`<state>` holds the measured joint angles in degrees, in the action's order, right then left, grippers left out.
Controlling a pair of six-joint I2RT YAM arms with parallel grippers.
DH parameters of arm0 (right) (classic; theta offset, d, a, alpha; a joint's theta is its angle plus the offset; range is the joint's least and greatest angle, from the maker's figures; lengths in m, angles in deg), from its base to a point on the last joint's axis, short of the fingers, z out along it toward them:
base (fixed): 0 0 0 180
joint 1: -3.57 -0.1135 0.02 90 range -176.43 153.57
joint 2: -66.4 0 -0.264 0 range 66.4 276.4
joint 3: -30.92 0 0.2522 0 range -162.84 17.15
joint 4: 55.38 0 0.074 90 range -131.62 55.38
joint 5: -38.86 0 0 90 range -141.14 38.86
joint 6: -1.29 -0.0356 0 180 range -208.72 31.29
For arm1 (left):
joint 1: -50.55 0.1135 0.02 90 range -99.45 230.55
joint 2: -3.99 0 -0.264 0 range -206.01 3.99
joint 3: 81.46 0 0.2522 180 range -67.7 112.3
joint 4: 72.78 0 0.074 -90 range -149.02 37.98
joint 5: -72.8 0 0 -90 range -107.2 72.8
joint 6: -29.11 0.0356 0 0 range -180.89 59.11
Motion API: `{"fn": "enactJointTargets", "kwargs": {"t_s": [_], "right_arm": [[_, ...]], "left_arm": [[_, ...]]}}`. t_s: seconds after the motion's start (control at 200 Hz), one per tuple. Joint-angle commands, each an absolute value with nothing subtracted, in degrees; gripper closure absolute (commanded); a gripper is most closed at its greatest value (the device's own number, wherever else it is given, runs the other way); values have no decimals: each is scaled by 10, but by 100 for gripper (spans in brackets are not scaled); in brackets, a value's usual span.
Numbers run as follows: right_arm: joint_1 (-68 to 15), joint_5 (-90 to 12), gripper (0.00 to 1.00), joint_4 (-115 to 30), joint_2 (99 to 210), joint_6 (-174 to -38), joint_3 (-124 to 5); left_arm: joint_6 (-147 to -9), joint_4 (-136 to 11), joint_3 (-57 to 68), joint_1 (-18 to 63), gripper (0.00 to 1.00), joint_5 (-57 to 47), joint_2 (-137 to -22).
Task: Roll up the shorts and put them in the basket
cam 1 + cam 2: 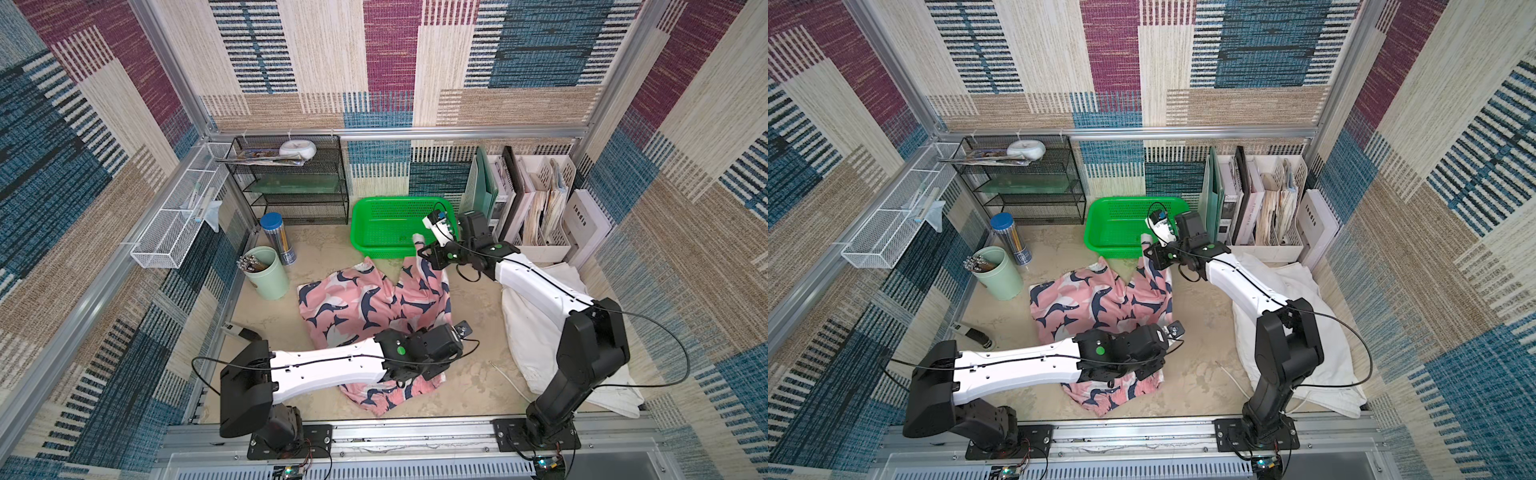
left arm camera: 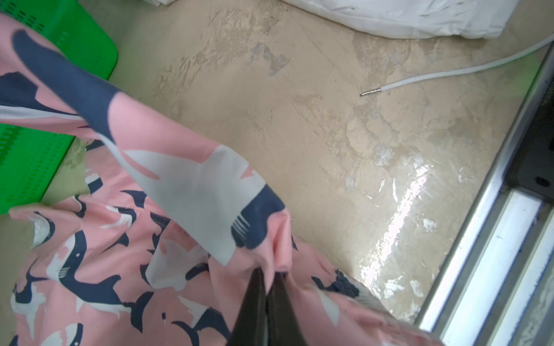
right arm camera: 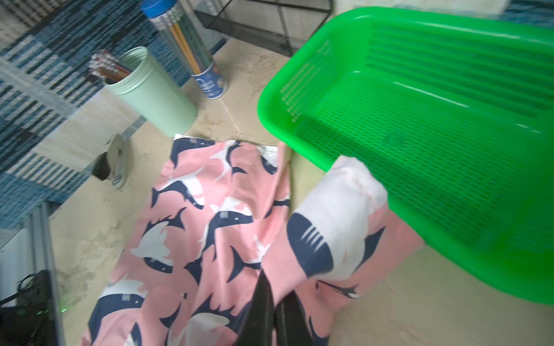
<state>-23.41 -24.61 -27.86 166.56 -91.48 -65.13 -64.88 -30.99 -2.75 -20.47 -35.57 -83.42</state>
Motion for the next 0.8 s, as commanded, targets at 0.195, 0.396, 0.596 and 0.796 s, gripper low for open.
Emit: {"fn": "enactJointTargets", "kwargs": {"t_s": [0.195, 0.396, 0.596, 0.796], "right_arm": [[-313, -167, 100, -277, 1774, -925, -721], [-351, -165, 100, -259, 1864, -947, -784], [-352, -174, 100, -326, 1896, -1032, -738], [-353, -208, 100, -295, 1928, -1040, -727]], "left_arm": [[-798, -340, -201, -202, 100, -414, -704], [-882, -356, -283, -202, 100, -488, -650], [-899, -351, -311, -202, 100, -486, -635], [-892, -356, -321, -202, 100, -469, -645]]}}
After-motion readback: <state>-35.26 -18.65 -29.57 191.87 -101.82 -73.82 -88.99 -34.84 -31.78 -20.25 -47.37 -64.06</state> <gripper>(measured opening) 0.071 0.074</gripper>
